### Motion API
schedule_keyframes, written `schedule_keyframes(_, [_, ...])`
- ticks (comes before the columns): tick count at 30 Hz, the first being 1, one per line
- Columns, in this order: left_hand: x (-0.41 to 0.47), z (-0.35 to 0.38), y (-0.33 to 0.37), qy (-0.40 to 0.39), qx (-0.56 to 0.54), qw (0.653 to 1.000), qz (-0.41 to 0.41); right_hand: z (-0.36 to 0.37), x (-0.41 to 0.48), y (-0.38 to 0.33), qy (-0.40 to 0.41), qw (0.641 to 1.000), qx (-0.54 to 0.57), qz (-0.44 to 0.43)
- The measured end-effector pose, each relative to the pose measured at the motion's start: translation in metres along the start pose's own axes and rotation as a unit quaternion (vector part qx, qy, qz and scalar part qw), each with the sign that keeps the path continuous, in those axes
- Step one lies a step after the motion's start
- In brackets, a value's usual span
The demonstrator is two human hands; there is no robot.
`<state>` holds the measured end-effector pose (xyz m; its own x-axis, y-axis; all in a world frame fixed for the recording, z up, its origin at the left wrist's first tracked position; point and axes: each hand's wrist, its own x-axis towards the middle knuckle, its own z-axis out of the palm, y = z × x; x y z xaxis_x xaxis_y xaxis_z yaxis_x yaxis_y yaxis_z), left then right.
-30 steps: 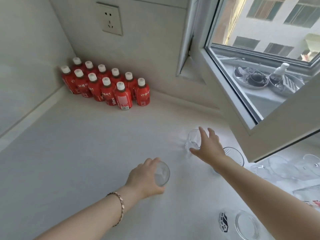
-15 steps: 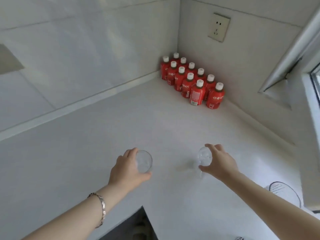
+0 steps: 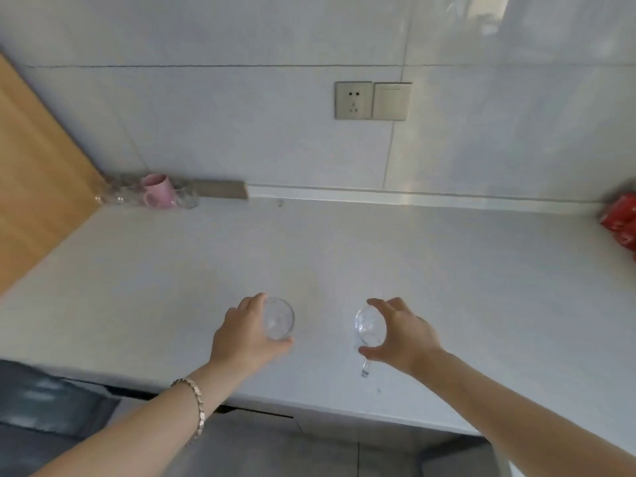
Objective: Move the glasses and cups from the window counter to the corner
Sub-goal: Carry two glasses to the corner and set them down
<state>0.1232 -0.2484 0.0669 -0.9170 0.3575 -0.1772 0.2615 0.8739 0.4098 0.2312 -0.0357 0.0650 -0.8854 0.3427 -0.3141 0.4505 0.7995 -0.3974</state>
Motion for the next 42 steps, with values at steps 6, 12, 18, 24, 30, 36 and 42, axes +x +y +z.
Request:
schedule_keyframes(6, [0.026,-0.086,-0.148,0.039,-0.004,0.998,-0.049,0.041,0.061,-0.138,-0.02,1.0,-0.019,-0.013])
schedule_keyframes(12, [0.072,-0.153,-0.254,0.053,0.004,0.995,-0.086,0.066,0.122,-0.244,-0.023,0.999,-0.027,-0.008])
schedule_keyframes(18, [0.147,-0.18,-0.317,0.067,-0.015,0.99,-0.121,0.08,0.207,-0.314,0.005,1.0,0.002,-0.007])
schedule_keyframes(24, [0.235,-0.188,-0.352,0.081,-0.017,0.983,-0.165,0.085,0.339,-0.36,0.018,0.999,0.038,-0.002])
schedule_keyframes(30, [0.312,-0.201,-0.374,0.076,-0.02,0.977,-0.197,0.076,0.461,-0.395,0.036,0.997,0.063,0.031])
schedule_keyframes(36, [0.361,-0.202,-0.396,0.073,-0.024,0.976,-0.204,0.082,0.524,-0.411,0.034,0.996,0.065,0.059])
schedule_keyframes(42, [0.384,-0.204,-0.422,0.067,-0.033,0.979,-0.189,0.09,0.529,-0.419,0.062,0.993,0.067,0.075])
